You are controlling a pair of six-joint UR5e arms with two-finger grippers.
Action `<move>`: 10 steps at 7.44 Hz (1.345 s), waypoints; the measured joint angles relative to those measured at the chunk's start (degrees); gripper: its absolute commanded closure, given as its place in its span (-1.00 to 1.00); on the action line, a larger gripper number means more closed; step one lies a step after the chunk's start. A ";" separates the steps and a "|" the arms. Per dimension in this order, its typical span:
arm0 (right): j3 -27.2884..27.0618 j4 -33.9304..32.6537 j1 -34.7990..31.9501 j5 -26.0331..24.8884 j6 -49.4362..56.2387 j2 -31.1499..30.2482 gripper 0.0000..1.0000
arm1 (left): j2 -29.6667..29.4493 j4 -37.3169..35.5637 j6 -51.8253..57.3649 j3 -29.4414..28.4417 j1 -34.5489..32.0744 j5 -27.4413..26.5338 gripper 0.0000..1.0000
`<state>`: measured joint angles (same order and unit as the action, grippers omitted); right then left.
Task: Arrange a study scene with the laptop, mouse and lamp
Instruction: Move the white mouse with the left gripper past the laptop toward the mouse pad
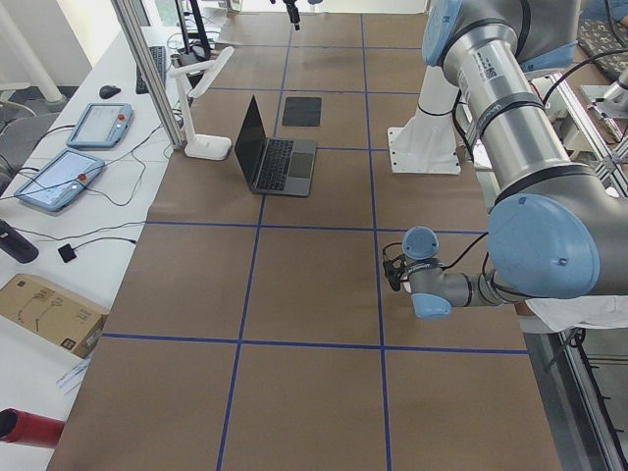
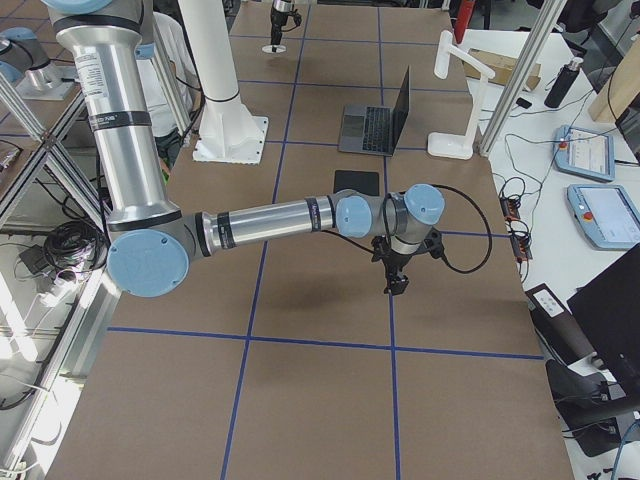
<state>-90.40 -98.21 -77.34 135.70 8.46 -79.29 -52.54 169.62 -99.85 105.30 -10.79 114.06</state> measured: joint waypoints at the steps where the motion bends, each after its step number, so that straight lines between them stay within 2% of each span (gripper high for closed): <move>1: -0.01 0.02 0.00 0.00 0.04 0.01 -0.97 | -2.55 -4.69 2.51 2.68 -0.99 -0.03 0.54; 3: 0.26 0.04 0.18 0.00 0.07 0.01 -0.97 | -10.83 -20.80 8.94 8.86 -5.61 1.15 0.54; 5: 0.70 0.90 0.46 -0.06 0.01 0.01 -0.97 | -19.48 -33.51 15.08 11.52 -9.43 2.10 0.54; 8: 1.01 1.42 0.53 -0.01 -0.09 -0.14 -0.97 | -38.22 -55.43 22.84 11.24 -14.11 2.22 0.54; 10: 1.13 1.47 0.53 -0.14 -0.25 -0.54 -0.97 | -52.98 -66.89 24.75 6.42 -15.47 1.78 0.54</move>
<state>-89.26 -96.75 -76.82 135.57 8.21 -79.83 -105.52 102.73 -75.10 111.72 -26.26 115.85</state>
